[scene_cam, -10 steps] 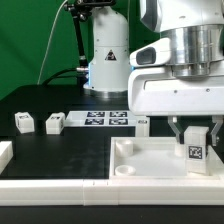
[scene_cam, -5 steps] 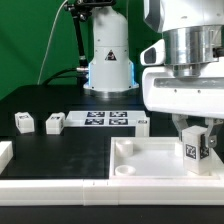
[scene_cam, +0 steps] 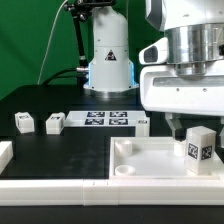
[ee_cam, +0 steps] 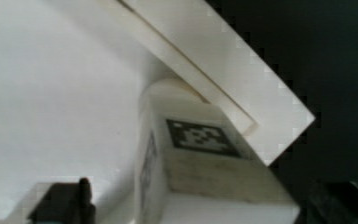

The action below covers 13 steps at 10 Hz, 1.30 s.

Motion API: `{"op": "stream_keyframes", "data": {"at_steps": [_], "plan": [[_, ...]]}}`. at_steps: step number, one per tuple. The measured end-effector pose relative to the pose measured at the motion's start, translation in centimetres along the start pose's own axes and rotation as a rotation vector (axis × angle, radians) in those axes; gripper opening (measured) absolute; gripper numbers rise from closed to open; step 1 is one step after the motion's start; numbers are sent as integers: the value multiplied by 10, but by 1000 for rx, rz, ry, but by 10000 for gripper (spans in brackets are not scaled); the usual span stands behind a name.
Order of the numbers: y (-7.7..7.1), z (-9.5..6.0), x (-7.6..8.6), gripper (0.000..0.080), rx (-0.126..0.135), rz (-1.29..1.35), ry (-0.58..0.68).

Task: Assemble one leg

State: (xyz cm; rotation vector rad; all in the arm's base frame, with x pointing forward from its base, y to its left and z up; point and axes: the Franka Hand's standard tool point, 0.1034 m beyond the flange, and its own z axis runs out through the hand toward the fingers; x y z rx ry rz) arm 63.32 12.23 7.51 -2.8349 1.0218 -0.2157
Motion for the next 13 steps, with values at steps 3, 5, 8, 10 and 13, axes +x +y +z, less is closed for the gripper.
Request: {"op": "stream_keyframes", "data": {"at_steps": [3,5,8,10,13], "plan": [[-1,2,-4,647,-28,-331,-10],[-4,0,-3,649,-74,-565,-31],[-1,0,-2,649,-87,-882,-55],[0,0,0,649,-86,-961,-58],[0,0,0,390,-86,-952,-58]]}}
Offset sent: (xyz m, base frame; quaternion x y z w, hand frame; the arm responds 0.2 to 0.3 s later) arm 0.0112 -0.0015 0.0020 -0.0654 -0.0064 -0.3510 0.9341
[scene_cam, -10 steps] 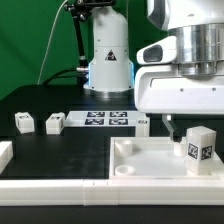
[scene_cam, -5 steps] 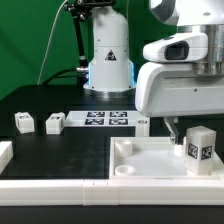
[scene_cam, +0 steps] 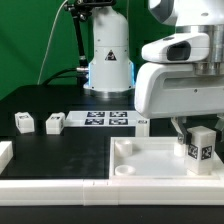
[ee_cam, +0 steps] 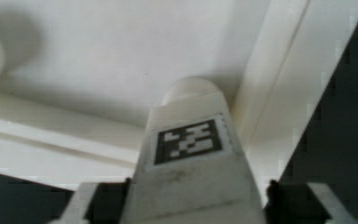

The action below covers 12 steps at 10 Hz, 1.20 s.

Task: Assemble one leg

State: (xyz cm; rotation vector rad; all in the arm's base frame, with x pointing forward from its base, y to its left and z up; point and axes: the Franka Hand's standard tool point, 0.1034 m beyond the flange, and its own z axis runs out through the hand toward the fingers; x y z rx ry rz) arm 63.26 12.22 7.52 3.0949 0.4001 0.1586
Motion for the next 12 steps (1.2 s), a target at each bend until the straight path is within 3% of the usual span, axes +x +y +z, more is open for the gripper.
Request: {"op": "stream_keyframes", "data": {"at_steps": [1,4,9,12], "plan": [[0,0,0,289,0,0,0],[2,0,0,289,9,84,10],[3,2,0,290,45,697,19],[1,2,-1,290,29,1075,17]]}}
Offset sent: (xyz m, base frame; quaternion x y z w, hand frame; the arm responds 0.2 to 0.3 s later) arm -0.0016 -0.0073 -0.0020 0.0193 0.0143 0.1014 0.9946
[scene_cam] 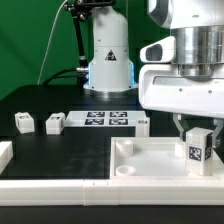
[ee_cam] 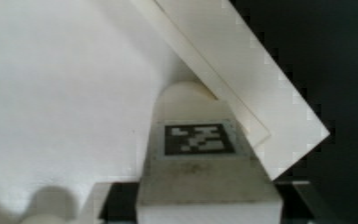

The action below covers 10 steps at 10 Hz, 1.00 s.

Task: Assemble one leg

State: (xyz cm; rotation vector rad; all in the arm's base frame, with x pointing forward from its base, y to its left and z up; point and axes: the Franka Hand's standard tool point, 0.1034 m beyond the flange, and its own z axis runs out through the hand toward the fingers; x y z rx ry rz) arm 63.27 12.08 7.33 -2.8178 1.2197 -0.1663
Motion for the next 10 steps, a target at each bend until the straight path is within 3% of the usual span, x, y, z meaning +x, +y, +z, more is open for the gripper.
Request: {"op": "stream_keyframes", "data": {"at_steps": [4,6,7,8,10], "plan": [[2,0,2,290,9,375,-15],[0,0,-1,537,11,404,-20],[0,0,-1,537,11,363,-20],[0,0,-2,614,6,312,-22],[-1,-1,-6,648,-23,119,-43]]}}
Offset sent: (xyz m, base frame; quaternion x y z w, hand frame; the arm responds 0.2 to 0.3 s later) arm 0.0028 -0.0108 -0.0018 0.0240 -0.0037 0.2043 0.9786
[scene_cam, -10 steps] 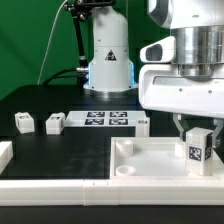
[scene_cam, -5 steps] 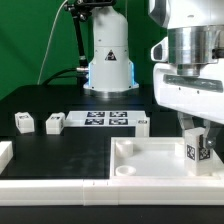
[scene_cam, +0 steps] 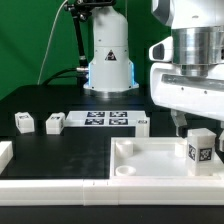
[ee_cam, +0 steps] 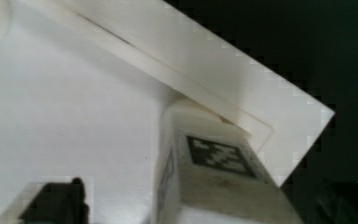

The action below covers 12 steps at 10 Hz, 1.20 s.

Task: Assemble one leg

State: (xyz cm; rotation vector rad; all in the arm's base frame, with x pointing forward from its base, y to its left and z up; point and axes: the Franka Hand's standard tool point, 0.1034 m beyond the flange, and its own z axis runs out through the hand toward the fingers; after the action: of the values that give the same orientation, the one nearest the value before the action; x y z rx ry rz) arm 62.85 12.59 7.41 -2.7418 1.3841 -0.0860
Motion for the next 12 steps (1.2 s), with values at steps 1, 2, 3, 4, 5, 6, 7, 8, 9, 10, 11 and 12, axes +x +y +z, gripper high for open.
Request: {"op": "stream_keyframes", "data": {"at_steps": [1,2,3,4,5,6,7,8,9,10,11,12], "plan": [[-1,0,0,648,-8,-161,1],[-2,1,-2,649,-24,-324,-2],[-3,3,-2,649,-26,-483,-5],[-3,4,-1,649,-26,-615,-6],[-3,3,-1,649,-25,-692,-7],[-4,2,0,649,-28,-790,-5],[-5,1,1,649,-39,-919,3],[-5,1,2,649,-42,-996,4],[-5,0,3,649,-44,-1047,5],[-4,1,4,649,-49,-1103,7],[-4,1,4,526,-49,-1090,7],[-4,1,4,391,-49,-1089,7]]}}
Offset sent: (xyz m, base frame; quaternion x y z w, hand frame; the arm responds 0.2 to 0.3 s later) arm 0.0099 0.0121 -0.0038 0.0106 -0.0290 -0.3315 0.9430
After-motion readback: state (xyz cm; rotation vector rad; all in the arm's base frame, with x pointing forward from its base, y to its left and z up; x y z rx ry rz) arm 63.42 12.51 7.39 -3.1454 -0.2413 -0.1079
